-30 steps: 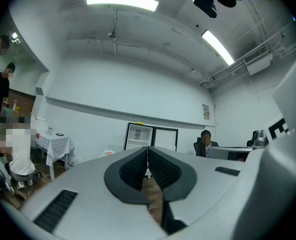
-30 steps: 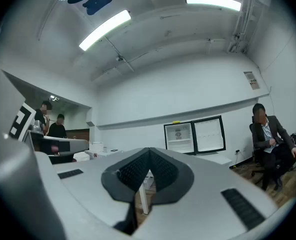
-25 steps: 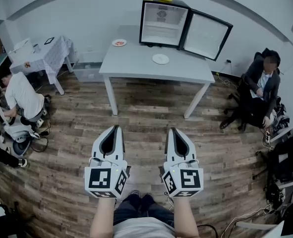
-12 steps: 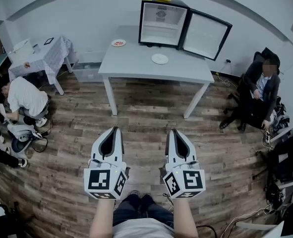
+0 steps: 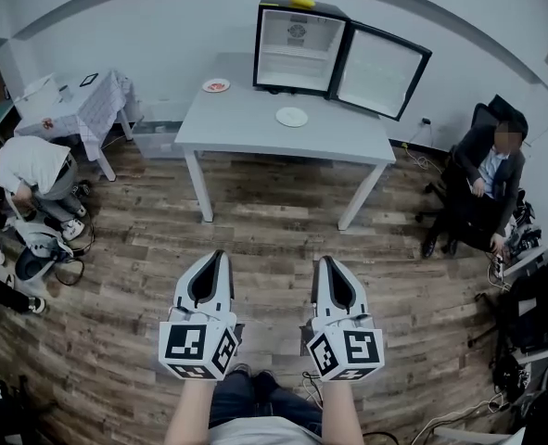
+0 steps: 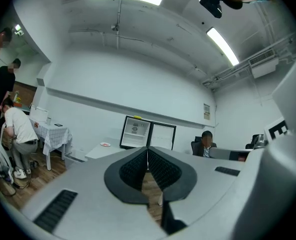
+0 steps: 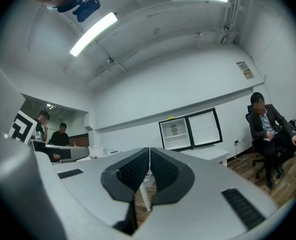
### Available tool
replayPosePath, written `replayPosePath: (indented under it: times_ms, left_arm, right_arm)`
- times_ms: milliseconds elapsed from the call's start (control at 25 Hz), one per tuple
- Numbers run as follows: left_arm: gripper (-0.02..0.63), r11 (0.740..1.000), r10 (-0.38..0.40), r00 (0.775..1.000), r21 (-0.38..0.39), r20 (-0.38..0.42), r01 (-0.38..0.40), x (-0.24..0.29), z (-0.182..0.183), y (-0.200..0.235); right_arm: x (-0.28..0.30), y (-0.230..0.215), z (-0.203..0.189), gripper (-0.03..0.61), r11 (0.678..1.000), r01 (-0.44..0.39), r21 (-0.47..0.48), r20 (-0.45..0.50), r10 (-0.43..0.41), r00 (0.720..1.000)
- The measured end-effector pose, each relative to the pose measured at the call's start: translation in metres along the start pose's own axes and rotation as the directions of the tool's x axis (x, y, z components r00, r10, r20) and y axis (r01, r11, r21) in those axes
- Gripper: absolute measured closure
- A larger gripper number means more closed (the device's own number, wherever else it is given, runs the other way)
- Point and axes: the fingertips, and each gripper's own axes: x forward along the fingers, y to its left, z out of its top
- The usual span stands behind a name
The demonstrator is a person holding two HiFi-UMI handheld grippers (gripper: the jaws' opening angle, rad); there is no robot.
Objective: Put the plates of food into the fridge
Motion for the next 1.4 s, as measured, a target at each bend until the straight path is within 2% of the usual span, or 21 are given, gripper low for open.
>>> replayPosePath:
  times_ms: [280, 680, 1080, 1400]
  left_arm:
    - [0.604, 1.0, 0.002, 1.0, 0.015, -0.026, -0.002, 0.018, -0.01, -0.021]
    - [0.604, 1.0, 0.003, 0.999, 0.012, -0.045, -0.003, 0.063, -0.015, -0.015]
    - [0.604, 1.0, -0.02, 0.999, -0.005, -0.036, 0.02, 0.158, 0.003, 0.026]
    - [0.604, 0.999, -0.032, 0.999, -0.03, -0.027, 0.031, 0.237, 0.02, 0.077]
  right_arm:
    - [0.0, -0.037, -0.001, 0.563, 0.999, 0.017, 0.03, -0.004, -0.017, 1.0]
    - [0.037, -0.062, -0.007, 0.563, 0.998, 0.019, 0.058, -0.024, -0.018, 1.0]
    - [0.133, -0.079, 0.008, 0.563, 0.998, 0.043, 0.046, -0.013, -0.043, 0.999]
    - [0.22, -0.082, 0.014, 0.563, 0.997, 0.067, 0.037, -0.014, -0.066, 0.998]
